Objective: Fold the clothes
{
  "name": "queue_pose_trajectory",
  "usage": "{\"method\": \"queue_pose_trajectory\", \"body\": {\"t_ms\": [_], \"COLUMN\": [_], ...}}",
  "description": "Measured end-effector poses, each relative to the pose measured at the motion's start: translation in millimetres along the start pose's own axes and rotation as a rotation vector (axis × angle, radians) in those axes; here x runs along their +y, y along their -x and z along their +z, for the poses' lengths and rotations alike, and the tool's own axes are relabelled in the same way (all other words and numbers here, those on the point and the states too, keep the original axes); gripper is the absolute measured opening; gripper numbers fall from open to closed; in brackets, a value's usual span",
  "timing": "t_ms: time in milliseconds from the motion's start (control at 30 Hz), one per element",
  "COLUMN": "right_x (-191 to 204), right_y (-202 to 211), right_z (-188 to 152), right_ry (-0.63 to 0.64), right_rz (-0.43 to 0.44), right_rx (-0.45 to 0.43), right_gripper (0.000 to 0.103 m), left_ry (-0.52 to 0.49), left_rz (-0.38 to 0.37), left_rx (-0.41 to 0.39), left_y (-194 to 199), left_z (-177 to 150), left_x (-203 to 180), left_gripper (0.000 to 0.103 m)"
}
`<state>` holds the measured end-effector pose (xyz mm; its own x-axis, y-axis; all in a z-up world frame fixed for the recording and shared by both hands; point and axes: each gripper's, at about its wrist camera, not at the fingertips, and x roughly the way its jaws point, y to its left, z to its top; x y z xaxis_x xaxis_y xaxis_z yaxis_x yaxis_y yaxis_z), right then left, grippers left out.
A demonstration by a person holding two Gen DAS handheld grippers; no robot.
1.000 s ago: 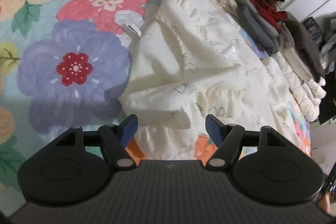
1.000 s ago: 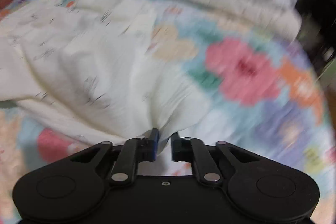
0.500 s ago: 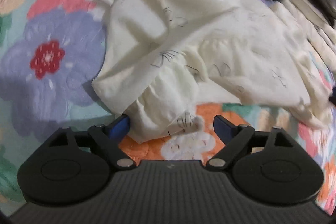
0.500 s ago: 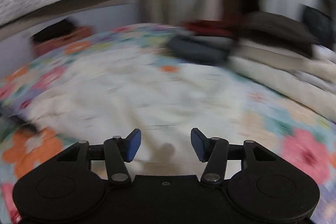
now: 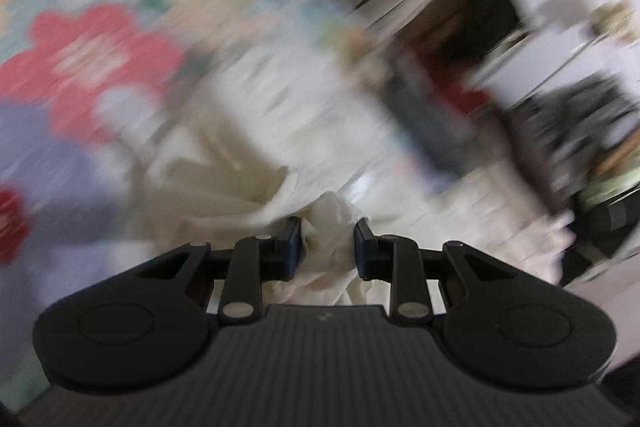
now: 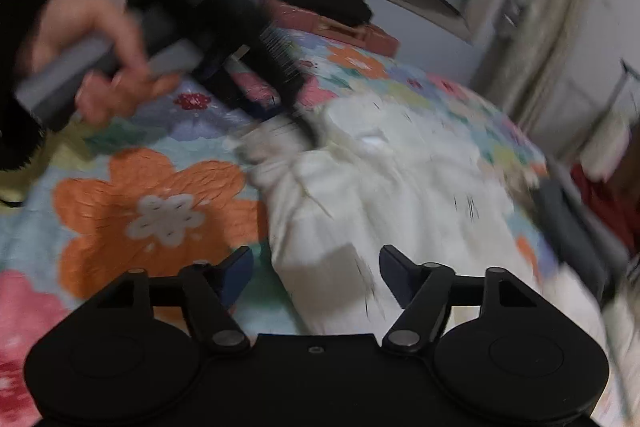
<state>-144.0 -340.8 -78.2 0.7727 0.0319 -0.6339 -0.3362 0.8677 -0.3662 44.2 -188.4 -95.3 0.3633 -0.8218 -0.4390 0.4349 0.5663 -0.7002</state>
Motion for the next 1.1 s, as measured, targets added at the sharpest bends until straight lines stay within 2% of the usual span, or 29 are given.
{"method": "queue_pose_trajectory", "body": {"t_ms": [67,167,200,233,267,300,367,433,500,533,600,700,767,800,833,900,1033,1100], "right_x": [7,5,-1,-9,-21,-36,-74,-112,-148,-162,-185,-201,-205,-206,-204,-198,-173,-146], "right_y": [-14,-31,-34,-36,-39,-41,-42,-47,-51,-53,-58,-57,-58,-59,-56,-50,-18,6], "right_z": [8,17,19,23,26,30,32,26,12,4,-16,-41,-54,-59,-62,-64,-44,-35], "right_ry": [0.056,0.110,0.112,0.099,0.060,-0.003,-0.168,-0.333,-0.498,-0.562,-0.691,-0.893,-0.998,-1.034,-1.044,-1.047,-0.919,-0.882], "right_rz": [-0.029,-0.068,-0.058,-0.039,-0.021,-0.005,0.004,-0.032,-0.087,-0.114,-0.170,-0.205,-0.227,-0.244,-0.258,-0.283,-0.378,-0.312], "right_rx": [0.027,0.059,0.058,0.062,0.073,0.077,0.056,0.057,0.072,0.092,0.151,0.221,0.270,0.286,0.281,0.258,0.191,0.102], "right_gripper": [0.074,0.068,0.047,0.015,0.009,0.009,0.009,0.009,0.009,0.009,0.009,0.009,0.018,0.029,0.035,0.036,0.039,0.039], "left_ry": [-0.003,-0.030,-0.038,-0.045,-0.047,-0.042,-0.018,-0.004,-0.013,-0.001,0.021,0.019,-0.011,-0.026,-0.042,-0.071,-0.118,-0.104], "left_rz": [-0.077,-0.090,-0.086,-0.083,-0.082,-0.075,-0.032,0.005,0.018,0.023,0.034,0.065,0.084,0.085,0.086,0.091,0.095,0.065], "left_rx": [-0.039,-0.021,-0.016,-0.016,-0.022,-0.033,-0.035,-0.069,-0.115,-0.109,-0.093,-0.035,0.000,0.013,0.026,0.046,0.051,0.047], "left_y": [-2,-8,-9,-10,-10,-7,0,14,25,26,25,12,1,-4,-8,-15,-24,-27], "left_z": [2,-1,-2,-1,1,3,10,19,23,24,24,16,10,8,5,-1,-11,-15], "left_x": [3,9,11,11,12,12,12,15,20,24,33,36,31,28,25,19,9,8], "left_gripper": [0.026,0.026,0.026,0.026,0.028,0.030,0.041,0.043,0.052,0.057,0.057,0.057,0.057,0.057,0.057,0.057,0.057,0.057]}}
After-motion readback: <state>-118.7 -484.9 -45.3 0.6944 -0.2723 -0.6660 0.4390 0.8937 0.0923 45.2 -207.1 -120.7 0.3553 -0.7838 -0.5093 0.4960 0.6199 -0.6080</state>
